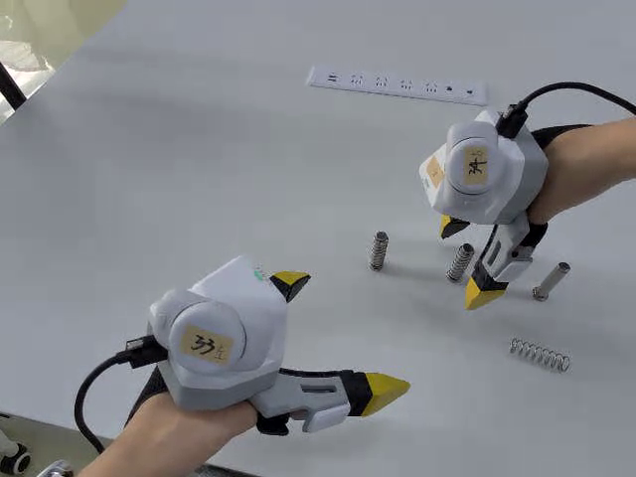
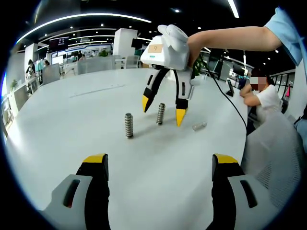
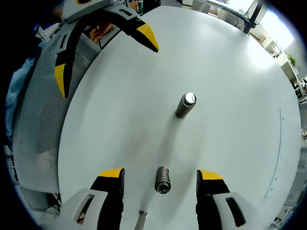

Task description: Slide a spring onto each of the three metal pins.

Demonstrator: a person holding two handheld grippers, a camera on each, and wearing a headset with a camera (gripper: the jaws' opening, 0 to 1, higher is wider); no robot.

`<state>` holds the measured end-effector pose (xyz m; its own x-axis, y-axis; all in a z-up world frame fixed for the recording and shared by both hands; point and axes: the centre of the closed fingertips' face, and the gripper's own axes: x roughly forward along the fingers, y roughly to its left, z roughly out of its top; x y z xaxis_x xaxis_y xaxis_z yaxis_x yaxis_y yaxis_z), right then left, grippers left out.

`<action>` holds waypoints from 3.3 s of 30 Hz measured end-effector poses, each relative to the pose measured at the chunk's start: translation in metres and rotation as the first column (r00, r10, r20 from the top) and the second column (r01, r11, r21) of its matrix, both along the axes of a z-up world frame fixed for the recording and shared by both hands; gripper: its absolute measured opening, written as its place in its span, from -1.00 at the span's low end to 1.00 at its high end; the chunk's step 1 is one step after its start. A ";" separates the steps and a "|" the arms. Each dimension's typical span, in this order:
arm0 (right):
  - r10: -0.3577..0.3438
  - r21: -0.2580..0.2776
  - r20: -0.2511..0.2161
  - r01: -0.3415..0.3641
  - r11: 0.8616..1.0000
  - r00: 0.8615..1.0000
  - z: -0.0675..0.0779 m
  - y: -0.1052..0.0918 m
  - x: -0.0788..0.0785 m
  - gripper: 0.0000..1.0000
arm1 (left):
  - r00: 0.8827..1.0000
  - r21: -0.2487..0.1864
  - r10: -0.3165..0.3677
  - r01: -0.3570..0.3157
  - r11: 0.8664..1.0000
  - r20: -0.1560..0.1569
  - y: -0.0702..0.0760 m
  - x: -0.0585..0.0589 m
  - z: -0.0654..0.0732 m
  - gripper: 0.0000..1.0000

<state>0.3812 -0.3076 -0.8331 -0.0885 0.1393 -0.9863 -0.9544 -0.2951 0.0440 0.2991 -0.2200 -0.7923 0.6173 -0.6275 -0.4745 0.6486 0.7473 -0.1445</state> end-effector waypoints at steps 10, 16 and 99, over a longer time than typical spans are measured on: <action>-0.029 0.068 0.003 0.029 0.997 1.000 0.000 0.005 0.000 0.77 | 1.000 -0.006 0.002 -0.002 1.000 -0.003 0.000 0.000 0.000 0.76; -0.052 0.104 0.027 0.049 0.993 0.998 0.004 0.007 0.002 0.98 | 1.000 -0.004 0.001 -0.001 1.000 0.001 0.000 0.000 0.001 0.76; -0.633 0.480 -0.037 0.569 0.668 0.774 0.044 -0.152 -0.063 0.96 | 0.991 0.085 -0.131 0.130 0.988 0.015 -0.016 0.006 0.015 0.75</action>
<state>0.3179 -0.4598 -0.7895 0.2861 0.5357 -0.7944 -0.9185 0.3894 -0.0681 0.3050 -0.2362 -0.7776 0.5429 -0.6619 -0.5170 0.7436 0.6649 -0.0705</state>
